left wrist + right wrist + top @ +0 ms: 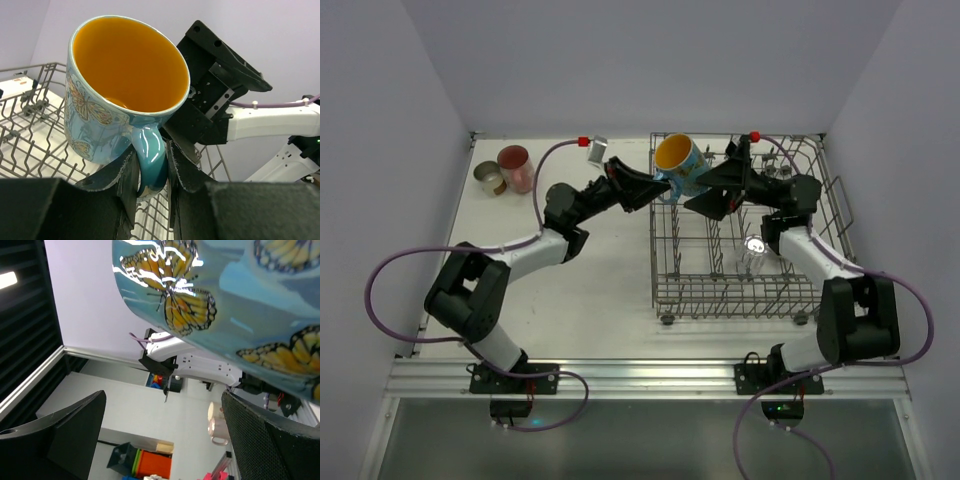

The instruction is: Unload the cups from the dish rack

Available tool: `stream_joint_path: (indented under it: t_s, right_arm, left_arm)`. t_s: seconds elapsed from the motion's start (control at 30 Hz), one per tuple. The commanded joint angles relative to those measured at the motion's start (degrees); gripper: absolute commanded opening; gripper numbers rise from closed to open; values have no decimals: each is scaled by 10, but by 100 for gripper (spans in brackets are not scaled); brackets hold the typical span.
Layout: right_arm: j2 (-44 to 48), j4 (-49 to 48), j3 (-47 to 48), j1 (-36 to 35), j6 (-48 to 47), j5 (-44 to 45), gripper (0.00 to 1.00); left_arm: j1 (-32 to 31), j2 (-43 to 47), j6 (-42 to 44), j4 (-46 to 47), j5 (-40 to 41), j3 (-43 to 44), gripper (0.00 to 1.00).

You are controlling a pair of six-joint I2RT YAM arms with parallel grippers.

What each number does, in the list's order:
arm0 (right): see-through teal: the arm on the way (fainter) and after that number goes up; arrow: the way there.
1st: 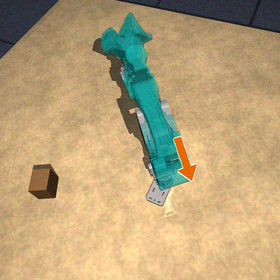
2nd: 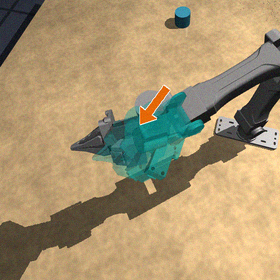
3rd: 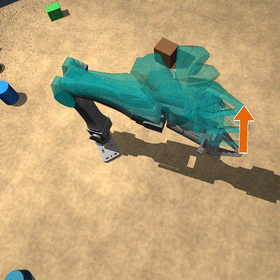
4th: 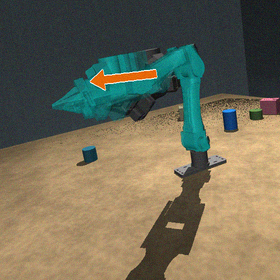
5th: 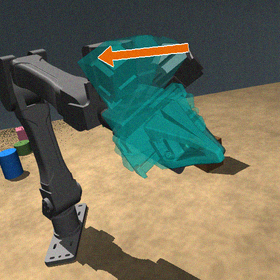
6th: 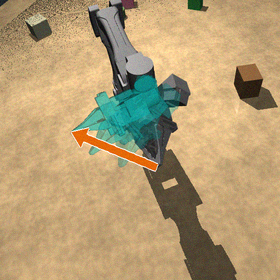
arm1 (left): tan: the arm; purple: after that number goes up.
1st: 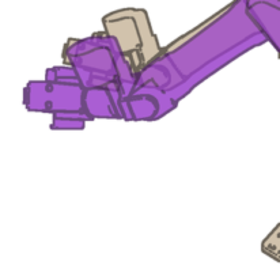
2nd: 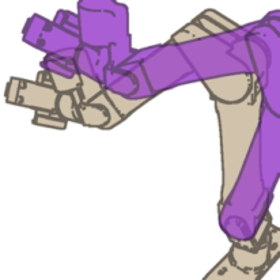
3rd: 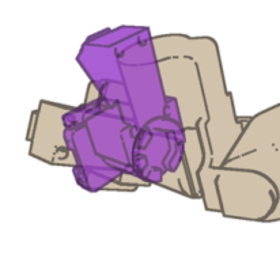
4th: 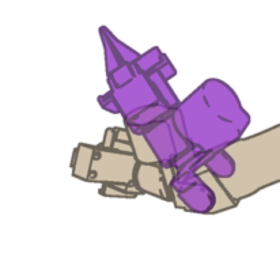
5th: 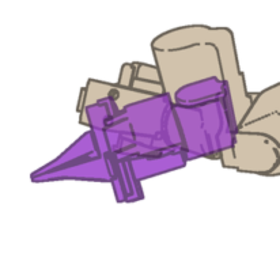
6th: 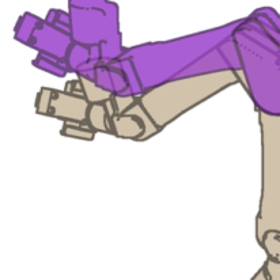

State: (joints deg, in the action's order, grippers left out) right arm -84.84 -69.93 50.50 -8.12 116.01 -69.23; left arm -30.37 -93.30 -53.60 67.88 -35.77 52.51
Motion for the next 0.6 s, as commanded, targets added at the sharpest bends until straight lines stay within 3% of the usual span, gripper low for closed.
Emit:
stream_joint_path:
  t_s: [0.0, 0.23, 0.27, 0.33, 0.47, 0.57]
  right_arm:
    - [51, 100, 2, 7, 105, -25, 99]
    - [123, 338, 9, 11, -69, -42, 99]
    - [133, 409, 14, 10, -92, -38, 99]
    - [158, 488, 39, 11, -182, -35, 99]
    - [178, 778, 122, 15, -408, -3, 99]
    - [179, 856, 159, 19, -474, 25, 99]
  left_arm:
    - [0, 27, 37, 277, 0, 58, 0]
    - [1, 73, 114, 142, -2, 65, 0]
    - [3, 79, 123, 126, 0, 66, 0]
    - [8, 93, 143, 90, -1, 72, 0]
    - [26, 127, 214, -39, 27, 76, 0]
    - [43, 151, 262, -133, 48, 79, 0]
